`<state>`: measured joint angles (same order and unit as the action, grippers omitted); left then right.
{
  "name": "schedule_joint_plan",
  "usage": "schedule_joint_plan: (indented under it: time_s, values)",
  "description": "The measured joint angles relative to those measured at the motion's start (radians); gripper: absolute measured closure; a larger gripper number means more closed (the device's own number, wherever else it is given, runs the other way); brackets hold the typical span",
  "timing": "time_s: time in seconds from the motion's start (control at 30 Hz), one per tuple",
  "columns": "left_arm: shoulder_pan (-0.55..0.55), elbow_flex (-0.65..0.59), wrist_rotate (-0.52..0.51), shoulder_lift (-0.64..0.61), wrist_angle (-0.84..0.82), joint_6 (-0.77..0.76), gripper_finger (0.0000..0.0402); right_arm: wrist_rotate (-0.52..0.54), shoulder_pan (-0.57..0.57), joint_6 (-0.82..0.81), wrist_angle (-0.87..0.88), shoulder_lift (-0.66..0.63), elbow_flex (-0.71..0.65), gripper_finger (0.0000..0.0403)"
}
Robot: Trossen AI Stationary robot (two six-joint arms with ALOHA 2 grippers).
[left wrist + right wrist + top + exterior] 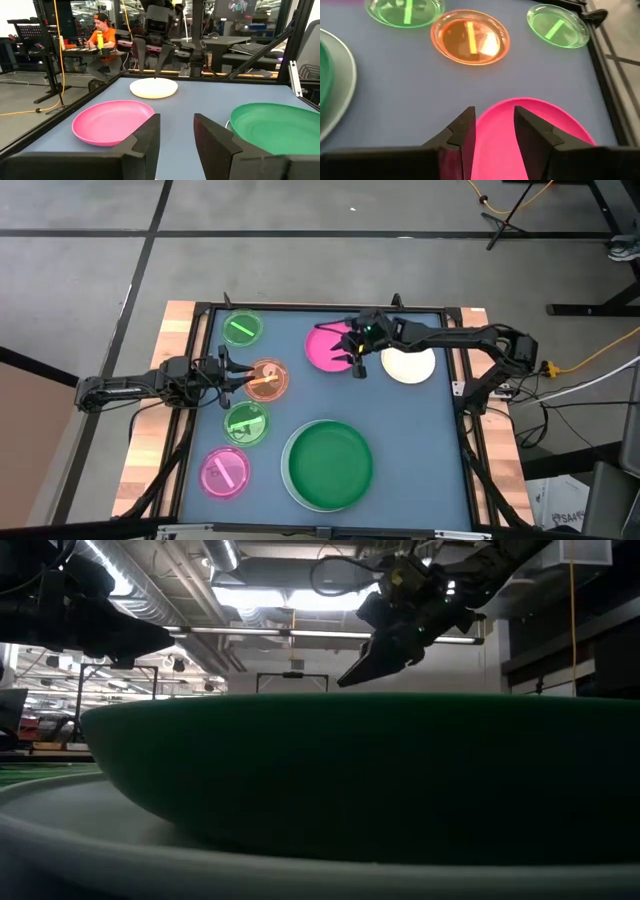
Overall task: Stack plastic plates
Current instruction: Stack the pink plate on the green plate
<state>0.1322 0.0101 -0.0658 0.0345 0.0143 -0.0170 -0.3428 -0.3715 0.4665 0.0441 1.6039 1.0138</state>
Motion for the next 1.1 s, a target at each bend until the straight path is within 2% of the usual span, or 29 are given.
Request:
schedule_joint_plan:
  time_s: [0.4,0.63,1.1]
  values:
    - [0.000,0.000,0.000,0.000,0.000,0.000,0.0290,-0.001,-0.021,0.300,0.126,0.000,0.000,0.0278]
    - [0.000,0.000,0.000,0.000,0.000,0.000,0.0290,0.079,-0.022,0.354,0.160,0.001,-0.030,0.0278]
    - [0.000,0.000,0.000,0.000,0.000,0.000,0.0290,0.152,-0.022,0.420,0.141,0.002,-0.130,0.0278]
